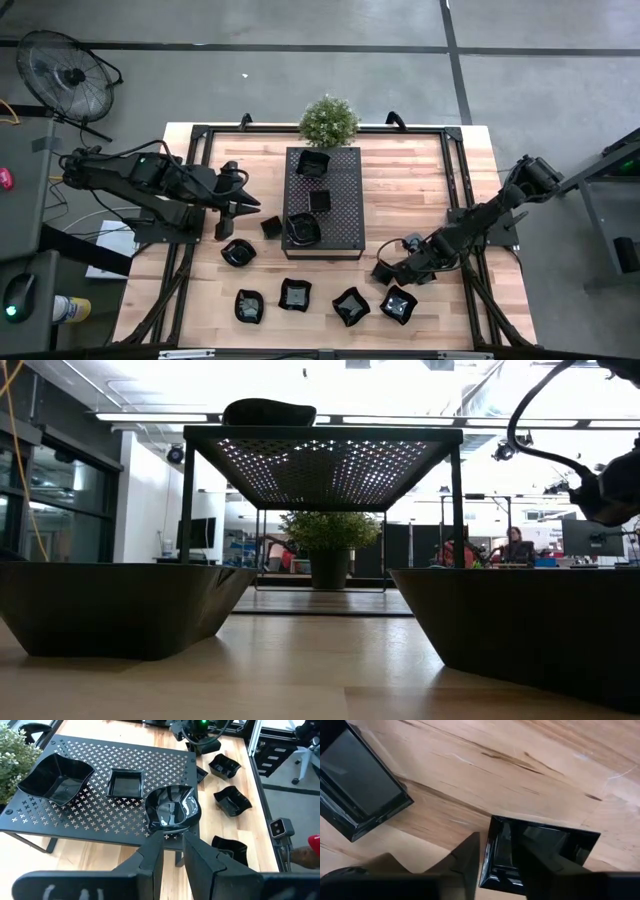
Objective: Pick & Place Mini shaped plates
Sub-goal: Stack the square plate on top of the square plates on the shelf
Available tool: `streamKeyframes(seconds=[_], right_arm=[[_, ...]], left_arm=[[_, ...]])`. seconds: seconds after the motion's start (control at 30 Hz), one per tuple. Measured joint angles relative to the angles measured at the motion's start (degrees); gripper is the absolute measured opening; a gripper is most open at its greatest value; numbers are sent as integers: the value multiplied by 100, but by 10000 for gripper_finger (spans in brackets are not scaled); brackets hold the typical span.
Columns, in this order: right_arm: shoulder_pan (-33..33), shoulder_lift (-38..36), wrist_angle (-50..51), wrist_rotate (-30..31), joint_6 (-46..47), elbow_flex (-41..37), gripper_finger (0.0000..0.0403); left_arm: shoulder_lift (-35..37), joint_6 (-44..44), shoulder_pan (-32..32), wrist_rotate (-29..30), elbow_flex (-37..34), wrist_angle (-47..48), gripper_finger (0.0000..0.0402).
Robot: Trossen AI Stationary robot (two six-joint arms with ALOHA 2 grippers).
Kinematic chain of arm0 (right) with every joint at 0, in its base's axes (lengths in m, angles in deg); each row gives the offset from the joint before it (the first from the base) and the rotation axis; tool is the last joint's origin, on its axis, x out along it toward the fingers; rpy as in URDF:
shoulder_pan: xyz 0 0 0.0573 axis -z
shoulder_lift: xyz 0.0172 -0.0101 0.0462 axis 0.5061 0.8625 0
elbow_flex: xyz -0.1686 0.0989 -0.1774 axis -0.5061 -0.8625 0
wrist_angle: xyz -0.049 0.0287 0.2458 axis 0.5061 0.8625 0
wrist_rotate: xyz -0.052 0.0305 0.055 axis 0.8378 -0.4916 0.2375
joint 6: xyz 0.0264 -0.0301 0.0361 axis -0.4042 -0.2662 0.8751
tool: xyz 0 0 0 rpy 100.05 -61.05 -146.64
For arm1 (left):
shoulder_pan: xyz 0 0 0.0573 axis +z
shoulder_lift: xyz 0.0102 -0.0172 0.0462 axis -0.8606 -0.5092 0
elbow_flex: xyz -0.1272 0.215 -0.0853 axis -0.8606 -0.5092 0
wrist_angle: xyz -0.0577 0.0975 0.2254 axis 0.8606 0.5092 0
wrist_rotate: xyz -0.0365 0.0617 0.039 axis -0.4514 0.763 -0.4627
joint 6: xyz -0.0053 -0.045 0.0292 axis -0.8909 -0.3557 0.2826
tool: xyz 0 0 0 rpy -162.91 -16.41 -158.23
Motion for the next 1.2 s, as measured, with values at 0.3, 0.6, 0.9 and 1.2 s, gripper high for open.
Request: streamKeyframes(seconds=[0.3, 0.6, 0.9, 1.2], right_arm=[[0, -7, 2, -253, -15, 0, 32], [0, -92, 255, -480, -149, 150, 5], [18, -314, 1592, -397, -563, 961, 0], [17, -361, 2851, -174, -1283, 1919, 0]], left_arm=[[-2, 0, 0, 4, 0, 1, 69], [-2, 0, 0, 22, 0, -2, 69], [-2, 78, 0, 20, 0, -54, 69], [-2, 90, 0, 20, 0, -76, 69]])
